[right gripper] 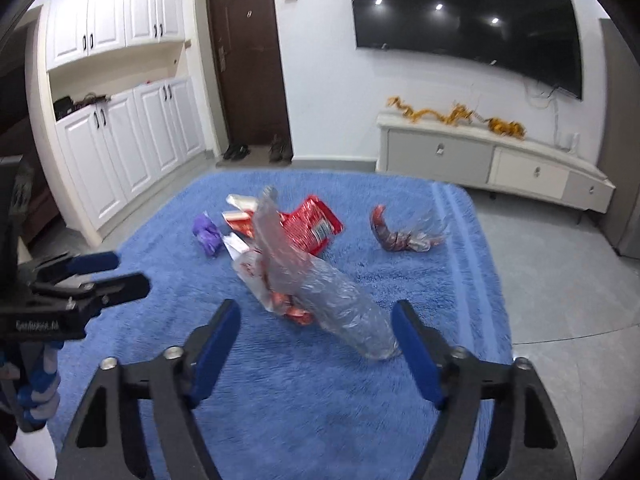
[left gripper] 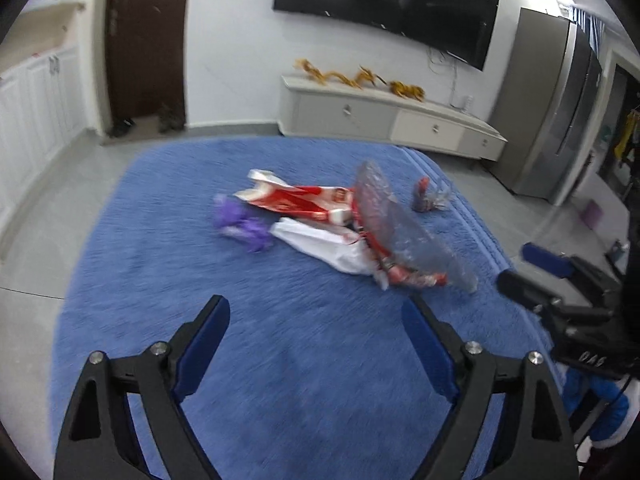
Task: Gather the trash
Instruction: 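Move both grippers toward the remaining bags on the mat, then grasp the red-and-white bag with the left gripper while the right grasps the clear bag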
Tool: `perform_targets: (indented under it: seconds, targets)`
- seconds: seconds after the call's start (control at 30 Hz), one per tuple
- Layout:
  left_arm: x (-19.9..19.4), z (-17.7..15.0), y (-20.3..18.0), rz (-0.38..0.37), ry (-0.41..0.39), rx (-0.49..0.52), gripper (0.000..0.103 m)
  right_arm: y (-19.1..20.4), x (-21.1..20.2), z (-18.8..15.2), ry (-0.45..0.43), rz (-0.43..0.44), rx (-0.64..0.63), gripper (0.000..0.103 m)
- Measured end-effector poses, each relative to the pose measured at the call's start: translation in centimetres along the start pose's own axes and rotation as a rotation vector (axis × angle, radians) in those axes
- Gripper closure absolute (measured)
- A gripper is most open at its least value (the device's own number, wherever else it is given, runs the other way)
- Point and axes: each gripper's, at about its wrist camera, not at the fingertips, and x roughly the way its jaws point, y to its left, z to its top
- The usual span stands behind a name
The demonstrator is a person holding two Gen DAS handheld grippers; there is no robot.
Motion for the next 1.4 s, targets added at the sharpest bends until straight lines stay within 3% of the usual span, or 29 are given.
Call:
perform_targets:
  seconds: [0.2,0.37,0.4,0.47,0.5,0.53,0.57,0.77,0.83,1.03,1.2,1.4]
  targets:
    - [5.8,2.0,-1.0,-0.05,0.086,-0.002,0.022,-1.8,4.0,0.1,0.093,0.061,-0.045,0.03]
    - [7.6,2.3,-0.9,-0.051,0.114,-0.023,0.022,-2.2,7.3,0.0,0.146,0.12,-0.063,0.031]
    - [7.8,2.2,-0.9,-0.046,0.117,-0.019,0.022,-2.3,7.9,0.0,0.16,0.135,-0.063,0.034]
    - [8.1,2.3,-0.8,-0.04,0.124,-0.019,0.022,-2.7,8.8,-0.2,0.185,0.161,-0.055,0.068]
    - [8.2,2.2,-0.7,-0.04,0.128,-0.022,0.022,-2.9,9.1,-0.3,0.185,0.165,-0.044,0.076]
    - [8.6,2.3,-0.8,-0.04,0.132,-0.025,0.022,-3.2,9.0,-0.4,0.184,0.168,-0.03,0.09]
    - [8.8,2.3,-0.8,-0.041,0.135,-0.028,0.022,-3.7,9.0,-0.4,0.18,0.171,-0.013,0.096]
    - [10.0,2.5,-1.4,-0.044,0.146,-0.041,0.023,-6.1,6.5,-1.1,0.129,0.146,0.059,0.098]
    - [10.7,2.6,-2.0,-0.047,0.156,-0.051,0.045,-6.5,5.4,-1.4,0.119,0.13,0.064,0.098]
    - [11.0,2.9,-3.0,-0.066,0.151,-0.077,0.087,-7.7,2.8,-2.7,0.097,0.113,0.097,0.098]
    - [9.7,2.6,-4.0,-0.093,0.129,-0.054,0.099,-7.4,1.7,-2.9,0.087,0.108,0.105,0.098]
    - [6.8,2.3,-5.2,-0.12,0.083,-0.028,0.101,-7.0,-0.9,-3.0,0.04,0.109,0.114,0.1]
